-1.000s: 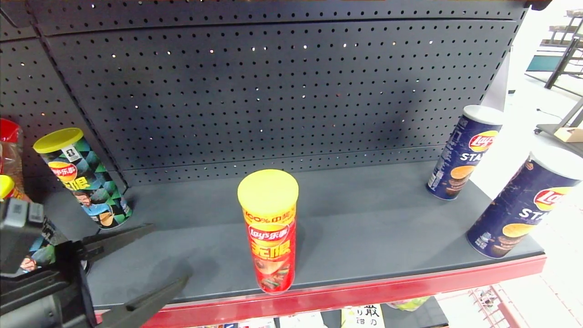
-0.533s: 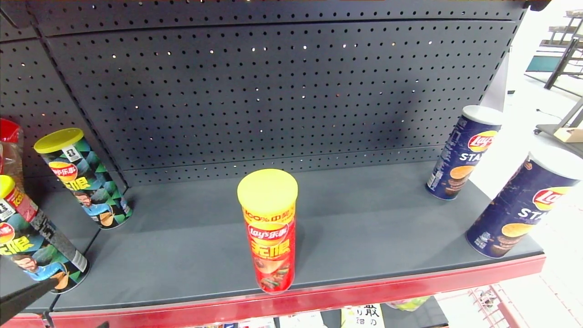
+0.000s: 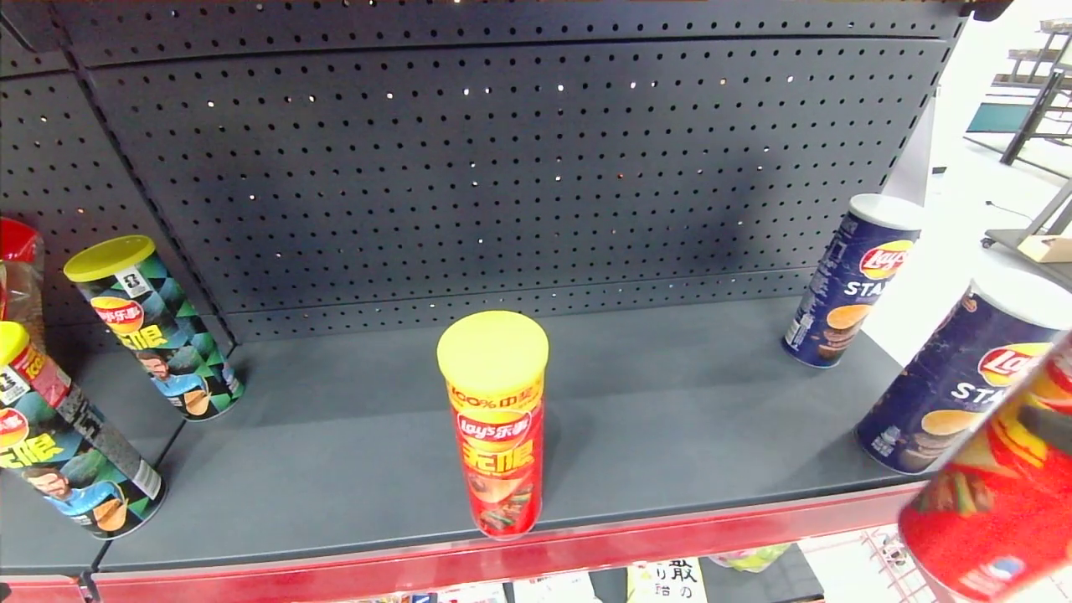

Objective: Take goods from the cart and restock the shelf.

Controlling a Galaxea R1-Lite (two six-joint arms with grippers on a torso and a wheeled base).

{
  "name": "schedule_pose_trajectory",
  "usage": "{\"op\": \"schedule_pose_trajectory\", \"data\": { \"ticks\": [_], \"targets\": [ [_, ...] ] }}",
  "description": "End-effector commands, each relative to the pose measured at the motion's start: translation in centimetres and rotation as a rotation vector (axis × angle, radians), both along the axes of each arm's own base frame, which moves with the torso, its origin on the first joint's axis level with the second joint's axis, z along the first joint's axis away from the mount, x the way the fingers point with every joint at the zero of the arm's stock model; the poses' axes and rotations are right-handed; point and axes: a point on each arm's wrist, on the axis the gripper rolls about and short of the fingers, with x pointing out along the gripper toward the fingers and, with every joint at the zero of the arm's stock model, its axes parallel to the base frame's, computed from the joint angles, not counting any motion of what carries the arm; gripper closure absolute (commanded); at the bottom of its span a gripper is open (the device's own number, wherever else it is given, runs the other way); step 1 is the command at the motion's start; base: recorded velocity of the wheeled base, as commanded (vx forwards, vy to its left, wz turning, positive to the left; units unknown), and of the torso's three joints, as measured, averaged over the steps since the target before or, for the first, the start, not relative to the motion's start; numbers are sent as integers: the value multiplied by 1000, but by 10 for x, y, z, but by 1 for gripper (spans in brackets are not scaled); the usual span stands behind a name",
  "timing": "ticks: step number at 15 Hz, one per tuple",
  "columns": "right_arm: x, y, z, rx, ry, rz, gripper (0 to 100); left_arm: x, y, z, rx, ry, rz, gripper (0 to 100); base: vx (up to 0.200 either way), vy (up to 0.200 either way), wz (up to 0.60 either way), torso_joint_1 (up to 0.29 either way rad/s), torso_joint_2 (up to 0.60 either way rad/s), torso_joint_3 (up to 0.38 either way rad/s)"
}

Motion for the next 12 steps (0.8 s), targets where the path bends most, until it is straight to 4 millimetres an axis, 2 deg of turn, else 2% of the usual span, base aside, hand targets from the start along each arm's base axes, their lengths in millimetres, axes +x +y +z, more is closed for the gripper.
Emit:
{"op": "schedule_pose_trajectory", "data": {
  "ticks": [1,2,5,10,12],
  "targets": [
    [97,49,-2,-27,64,137,100,-4,1,-1,-6,-21,2,0,0,0,0,0,0,0],
    [116,63,-1,-27,57,149,100,-6,2,-3,1,-22,4,0,0,0,0,0,0,0],
    [154,99,-1,-37,77,210,100,-11,6,-9,23,-19,69,0,0,0,0,0,0,0],
    [204,151,-17,-35,78,282,100,-10,6,-8,31,-17,102,0,0,0,0,0,0,0],
    [215,165,-23,-24,53,298,100,-10,7,-8,34,-18,118,0,0,0,0,0,0,0]
  ]
}}
